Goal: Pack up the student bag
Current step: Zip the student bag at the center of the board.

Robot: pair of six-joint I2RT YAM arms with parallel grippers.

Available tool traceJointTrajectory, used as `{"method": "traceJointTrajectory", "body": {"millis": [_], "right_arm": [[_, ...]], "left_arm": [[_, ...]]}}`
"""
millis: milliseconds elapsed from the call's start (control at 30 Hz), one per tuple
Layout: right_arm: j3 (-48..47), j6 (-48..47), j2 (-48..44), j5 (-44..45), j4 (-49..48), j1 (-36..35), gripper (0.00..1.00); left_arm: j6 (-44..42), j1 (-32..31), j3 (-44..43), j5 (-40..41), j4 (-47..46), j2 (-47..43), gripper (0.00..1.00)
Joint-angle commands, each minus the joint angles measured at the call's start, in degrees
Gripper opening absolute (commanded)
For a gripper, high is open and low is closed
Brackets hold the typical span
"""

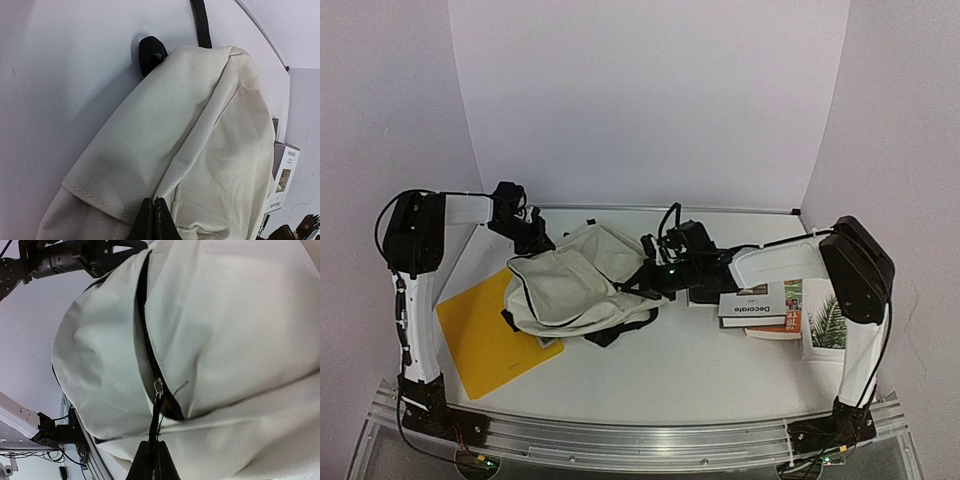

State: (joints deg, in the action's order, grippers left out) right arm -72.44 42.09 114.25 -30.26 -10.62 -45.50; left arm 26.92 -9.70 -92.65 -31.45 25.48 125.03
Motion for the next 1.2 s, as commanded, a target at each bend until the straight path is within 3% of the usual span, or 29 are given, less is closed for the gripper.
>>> {"method": "traceJointTrajectory", "body": {"millis": [0,467,667,800,900,1167], "right_arm": [[2.7,1.7,-3.7,0.2,0.3,-0.4,0.0],[7.1,2.7,-5.9,4.9,0.5,-0.9,0.0],[4.2,-1.1,-8.1,5.8,1.1,-1.0,0.02],[4.9,-3.1,-11.0,7.9,1.8,-1.1,0.37],[7.0,-2.4,-11.6,8.8,1.7,-1.1,0.55],[9.4,2.0,-6.9,3.5,-3.7,-2.1,0.61]], "left_arm": [[0.0,2.8,-4.0,5.8,-5.3,1.0,0.0],[4.4,4.3,-0.7,4.6,-10.4,0.1,0.0],[4.0,4.3,4.6,3.3,-11.5,-5.5,0.0],[5.0,4.3,11.5,0.3,-12.8,-11.1,0.0],[7.2,4.3,19.3,-0.3,-15.9,-15.5,0.0],[11.4,4.3,31.2,0.4,-20.5,-23.7,0.0]]}}
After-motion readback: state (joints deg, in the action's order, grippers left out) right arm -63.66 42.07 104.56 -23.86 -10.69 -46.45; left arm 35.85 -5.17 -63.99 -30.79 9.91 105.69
